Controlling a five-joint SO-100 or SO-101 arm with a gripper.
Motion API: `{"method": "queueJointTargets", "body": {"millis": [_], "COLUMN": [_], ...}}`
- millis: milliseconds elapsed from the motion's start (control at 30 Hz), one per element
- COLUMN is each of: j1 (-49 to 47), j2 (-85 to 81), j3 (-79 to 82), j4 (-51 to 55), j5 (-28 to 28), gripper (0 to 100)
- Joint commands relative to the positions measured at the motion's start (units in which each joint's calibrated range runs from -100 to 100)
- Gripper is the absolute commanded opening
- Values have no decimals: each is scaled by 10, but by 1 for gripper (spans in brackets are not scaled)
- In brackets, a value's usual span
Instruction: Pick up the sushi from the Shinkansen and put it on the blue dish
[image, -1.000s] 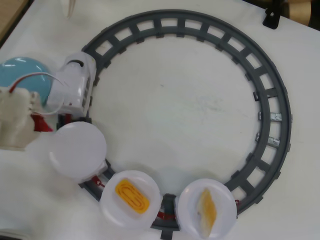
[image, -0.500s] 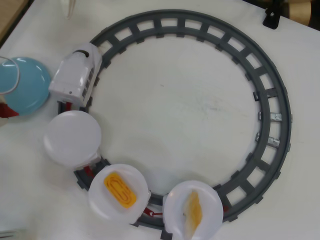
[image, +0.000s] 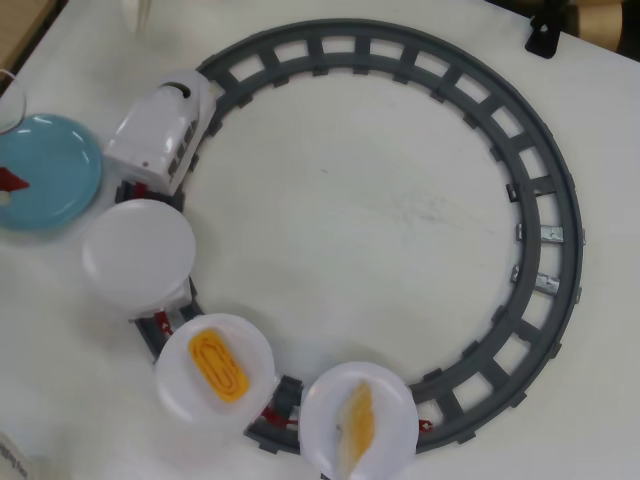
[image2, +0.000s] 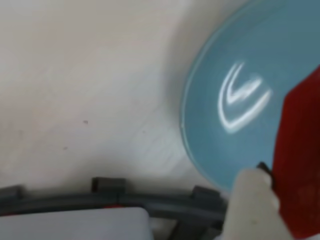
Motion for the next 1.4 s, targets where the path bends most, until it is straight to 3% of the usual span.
{"method": "queueJointTargets", "body": {"millis": [0, 733, 1100, 1267, 1367], "j1": [-3, 25, 32, 31, 31], "j2": [28, 210, 236, 237, 237], "j3": [-79, -249, -251, -245, -244], "j4": [0, -6, -8, -5, -2], "j5": [0, 3, 3, 7, 12], "gripper": [6, 6, 6, 17, 18]}}
